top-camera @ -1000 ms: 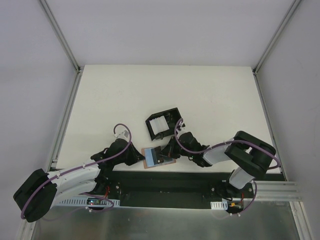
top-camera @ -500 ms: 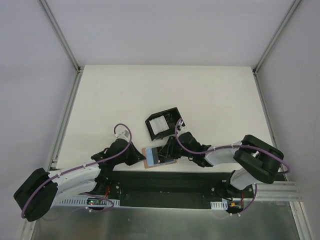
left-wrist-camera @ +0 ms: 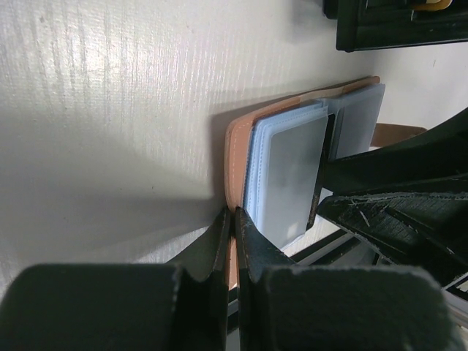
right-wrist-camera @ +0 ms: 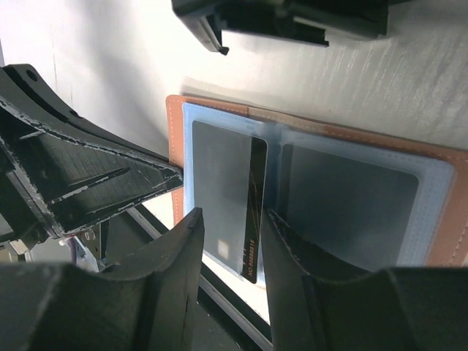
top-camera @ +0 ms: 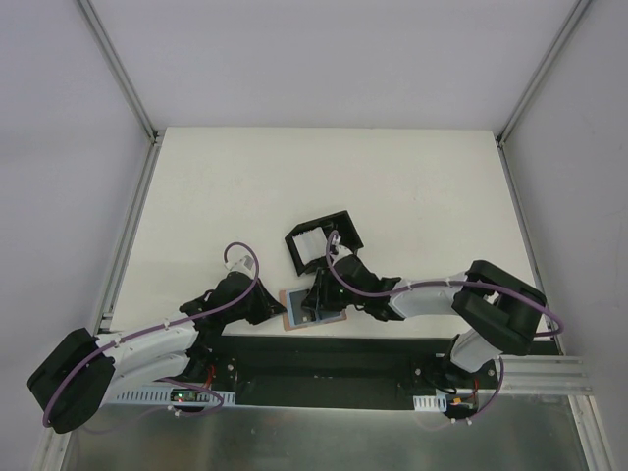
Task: Put the credit cards into the card holder
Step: Insert the credit card into the card holder.
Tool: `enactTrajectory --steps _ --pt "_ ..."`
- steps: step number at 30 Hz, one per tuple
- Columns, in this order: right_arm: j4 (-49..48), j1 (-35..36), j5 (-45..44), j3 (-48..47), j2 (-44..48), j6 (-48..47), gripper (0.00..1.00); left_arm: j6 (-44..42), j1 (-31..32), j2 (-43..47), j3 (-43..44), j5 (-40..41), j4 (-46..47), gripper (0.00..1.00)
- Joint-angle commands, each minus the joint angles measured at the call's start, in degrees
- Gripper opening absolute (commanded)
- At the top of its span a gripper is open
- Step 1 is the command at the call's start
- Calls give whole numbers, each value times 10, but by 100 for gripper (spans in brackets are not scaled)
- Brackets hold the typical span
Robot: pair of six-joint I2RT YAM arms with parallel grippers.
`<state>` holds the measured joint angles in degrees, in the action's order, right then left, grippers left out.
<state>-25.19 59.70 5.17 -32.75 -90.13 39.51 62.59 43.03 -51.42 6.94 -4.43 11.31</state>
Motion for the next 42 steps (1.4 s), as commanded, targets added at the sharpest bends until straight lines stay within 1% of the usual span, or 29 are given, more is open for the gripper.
enactTrajectory --steps 1,7,13,15,16,19,22,23,24,26,28,30,32,35,41,42 --pt "32 15 5 -30 -6 -18 39 -6 -4 -9 -9 4 -31 0" --pt "26 17 23 -40 -11 -18 31 -8 -4 -11 -8 1 -28 0" --pt "24 18 43 -52 -24 -12 30 -8 -4 -7 -9 0 -25 0" --pt "32 17 43 -56 -24 -3 20 -8 -4 -7 -8 -1 -26 0" --pt "42 16 43 -58 -25 1 18 -8 -4 -6 -9 -2 -25 0" --pt "83 16 37 -71 -22 7 15 -8 -5 -6 -10 -4 -27 0" --pt "91 16 18 -65 -13 0 15 -8 -5 -5 -11 -3 -26 0" --pt "100 17 12 -66 -9 -3 15 -8 -4 -4 -11 -3 -25 0" --pt "111 16 4 -68 -3 -11 18 -9 -4 -4 -11 -5 -26 0" --pt "134 16 -17 -65 14 -21 28 -9 -4 -2 -11 -4 -26 0" --pt "151 16 -38 -64 38 -36 33 -9 -4 3 -12 -4 -26 0" --pt "167 16 -48 -61 60 -48 36 -12 -4 7 -12 -6 -26 0" --pt "189 18 -88 -60 75 -56 36 -16 -5 11 -11 -8 -26 0" --pt "220 16 -111 -61 84 -64 32 -20 -4 17 -8 -12 -27 0" --pt "248 17 -125 -63 65 -68 19 -40 -4 22 5 -26 -28 0" --pt "268 16 -129 -66 58 -69 17 -41 -5 23 8 -30 -27 0"
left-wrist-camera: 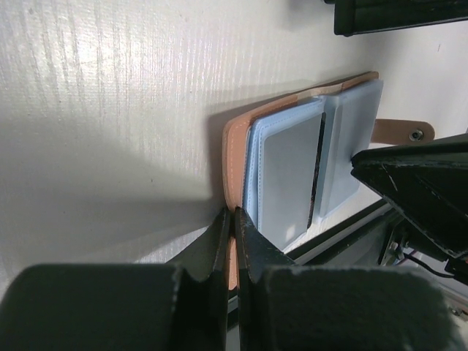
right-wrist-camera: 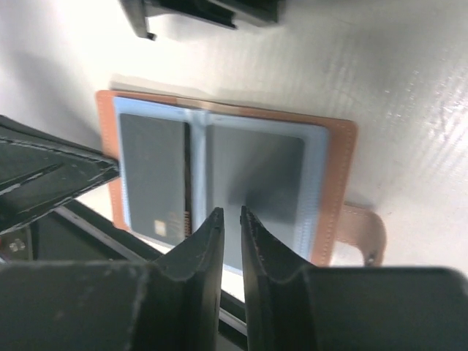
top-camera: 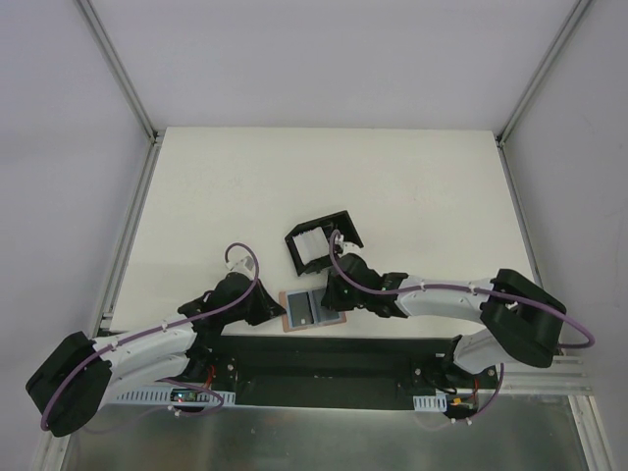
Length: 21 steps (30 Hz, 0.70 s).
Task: Put the credit cards into the card holder
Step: Insert the credit card into the card holder.
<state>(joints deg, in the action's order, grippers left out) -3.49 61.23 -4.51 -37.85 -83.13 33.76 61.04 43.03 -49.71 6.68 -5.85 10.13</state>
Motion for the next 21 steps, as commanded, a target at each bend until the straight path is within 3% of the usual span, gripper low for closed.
enactTrajectory --steps 1,11,21 --pt "66 3 -36 -21 -18 -12 15 -29 -4 7 13 -18 -15 0" --pt "108 5 -31 -49 -68 -15 5 -79 -4 5 91 -99 -14 0" --pt "110 6 -44 -48 -58 -18 3 -96 -1 -86 179 -179 27 0"
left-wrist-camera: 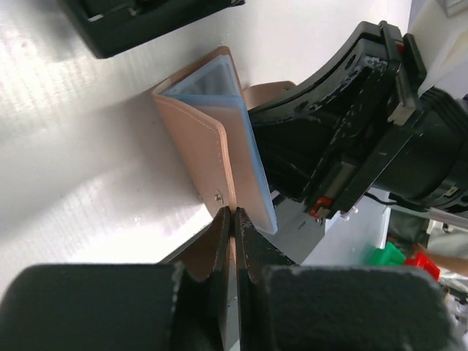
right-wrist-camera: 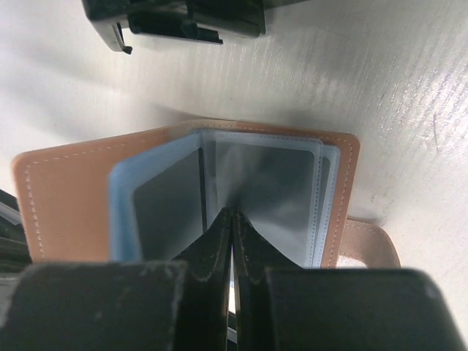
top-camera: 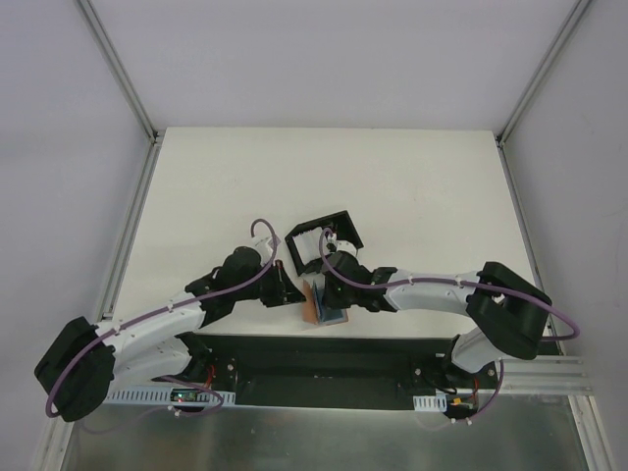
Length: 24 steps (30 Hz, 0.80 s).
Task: Put the credit cards into the card holder
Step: Insert the credit card into the card holder.
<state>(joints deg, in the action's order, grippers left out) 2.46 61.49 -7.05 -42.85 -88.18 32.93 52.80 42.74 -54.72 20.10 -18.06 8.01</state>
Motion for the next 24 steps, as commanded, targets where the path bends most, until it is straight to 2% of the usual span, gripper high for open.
enactTrajectory --steps 1,4,7,11,16,24 --pt "48 4 -19 5 -6 -9 3 -14 2 -57 52 -64 52 0" --pt "45 4 -29 9 9 -8 3 -12 11 -119 71 -84 60 0" --pt "52 4 -52 15 30 -15 3 18 15 -131 49 -56 62 0" --pt "80 2 -92 19 63 -16 4 47 16 -75 -1 -2 54 0" --pt "79 1 -102 31 89 -15 5 49 13 -5 -44 43 13 0" --pt "98 1 -116 26 96 -12 5 57 12 20 -69 74 -10 0"
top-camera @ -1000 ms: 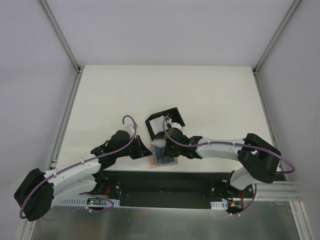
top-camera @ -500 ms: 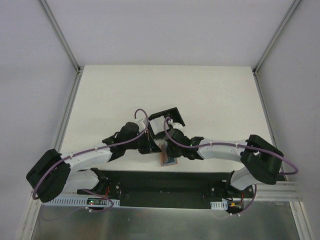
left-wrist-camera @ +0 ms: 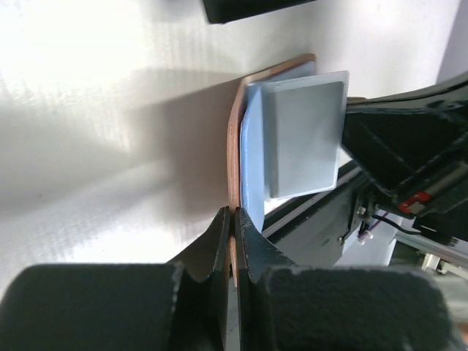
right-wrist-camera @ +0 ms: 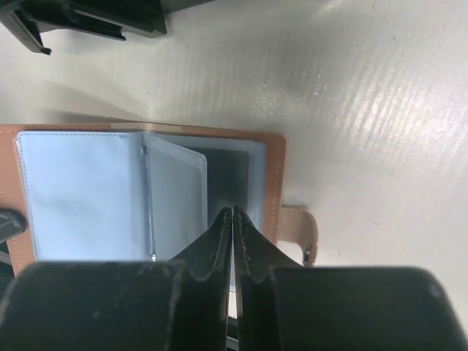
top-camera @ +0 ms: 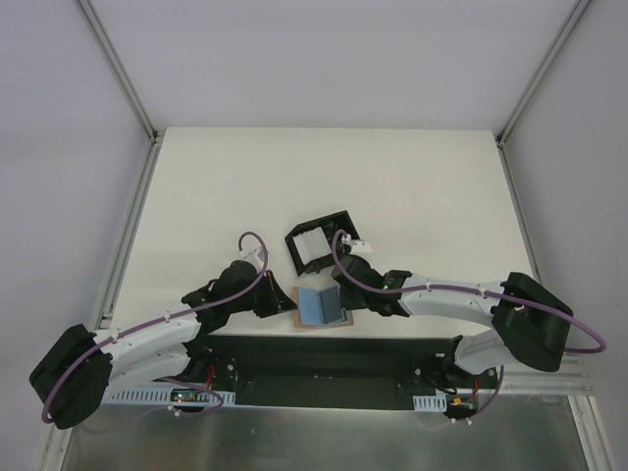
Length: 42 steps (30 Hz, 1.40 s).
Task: Put the credit cards into the card holder
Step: Insert the credit card into the card holder.
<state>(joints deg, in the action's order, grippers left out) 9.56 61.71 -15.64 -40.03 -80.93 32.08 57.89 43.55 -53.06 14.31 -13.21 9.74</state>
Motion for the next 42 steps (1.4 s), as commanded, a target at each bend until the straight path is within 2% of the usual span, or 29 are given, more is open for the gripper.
enactTrajectory --steps 1,10,15,19,25,28,35,40,42 --pt "35 -1 -35 -4 29 -5 5 9 4 1 -14 27 -27 0" --pt "76 -1 -71 -17 89 -10 8 13 4 8 -24 42 -29 0" --pt "-14 -1 10 2 100 -36 13 21 3 8 -31 49 -29 0" --pt "-63 2 96 -10 53 -34 14 33 3 9 -38 58 -29 0" --pt "-124 12 149 -23 -25 -15 12 38 4 10 -44 64 -28 0" --pt "-98 13 123 -30 -37 -10 10 42 3 12 -47 67 -28 0" --pt "62 13 23 -69 -48 -50 10 50 3 23 -57 82 -27 0" --pt "13 13 48 -55 -6 -75 12 48 4 31 -58 89 -27 0" --pt "6 12 42 -60 23 -90 18 50 3 34 -58 93 -27 0"
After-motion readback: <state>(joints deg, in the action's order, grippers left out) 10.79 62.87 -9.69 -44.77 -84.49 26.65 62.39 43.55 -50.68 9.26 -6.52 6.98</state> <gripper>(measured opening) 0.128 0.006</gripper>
